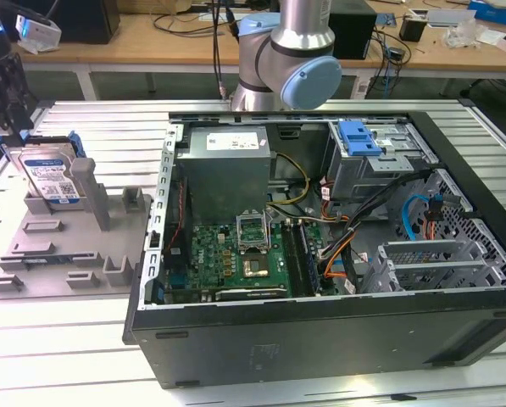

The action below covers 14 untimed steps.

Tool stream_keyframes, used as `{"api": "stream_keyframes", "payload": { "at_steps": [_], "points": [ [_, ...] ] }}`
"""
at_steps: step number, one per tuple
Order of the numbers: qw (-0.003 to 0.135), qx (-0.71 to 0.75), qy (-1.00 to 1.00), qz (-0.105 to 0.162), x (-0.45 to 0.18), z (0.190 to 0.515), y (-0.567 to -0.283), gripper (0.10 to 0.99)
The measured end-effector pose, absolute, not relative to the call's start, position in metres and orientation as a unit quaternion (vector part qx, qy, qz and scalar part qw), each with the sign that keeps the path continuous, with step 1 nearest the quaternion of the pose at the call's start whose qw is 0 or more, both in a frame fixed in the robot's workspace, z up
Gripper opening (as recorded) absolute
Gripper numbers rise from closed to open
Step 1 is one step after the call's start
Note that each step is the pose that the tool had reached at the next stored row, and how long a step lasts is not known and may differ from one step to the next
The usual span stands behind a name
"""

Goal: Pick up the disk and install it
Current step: 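Pick up the disk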

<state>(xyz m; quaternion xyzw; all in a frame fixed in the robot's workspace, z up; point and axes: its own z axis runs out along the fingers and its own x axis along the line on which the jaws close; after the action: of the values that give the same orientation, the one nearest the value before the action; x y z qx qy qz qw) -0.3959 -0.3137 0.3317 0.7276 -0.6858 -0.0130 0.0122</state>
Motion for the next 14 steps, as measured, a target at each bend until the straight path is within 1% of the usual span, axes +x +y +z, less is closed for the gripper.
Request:
{"api": "stream_keyframes", "payload": {
  "at_steps": [14],
  "points": [
    [0.012, 0.723, -0.69, -0.013, -0.3967, 0.3235, -0.3137, 0.498]
  ]
}}
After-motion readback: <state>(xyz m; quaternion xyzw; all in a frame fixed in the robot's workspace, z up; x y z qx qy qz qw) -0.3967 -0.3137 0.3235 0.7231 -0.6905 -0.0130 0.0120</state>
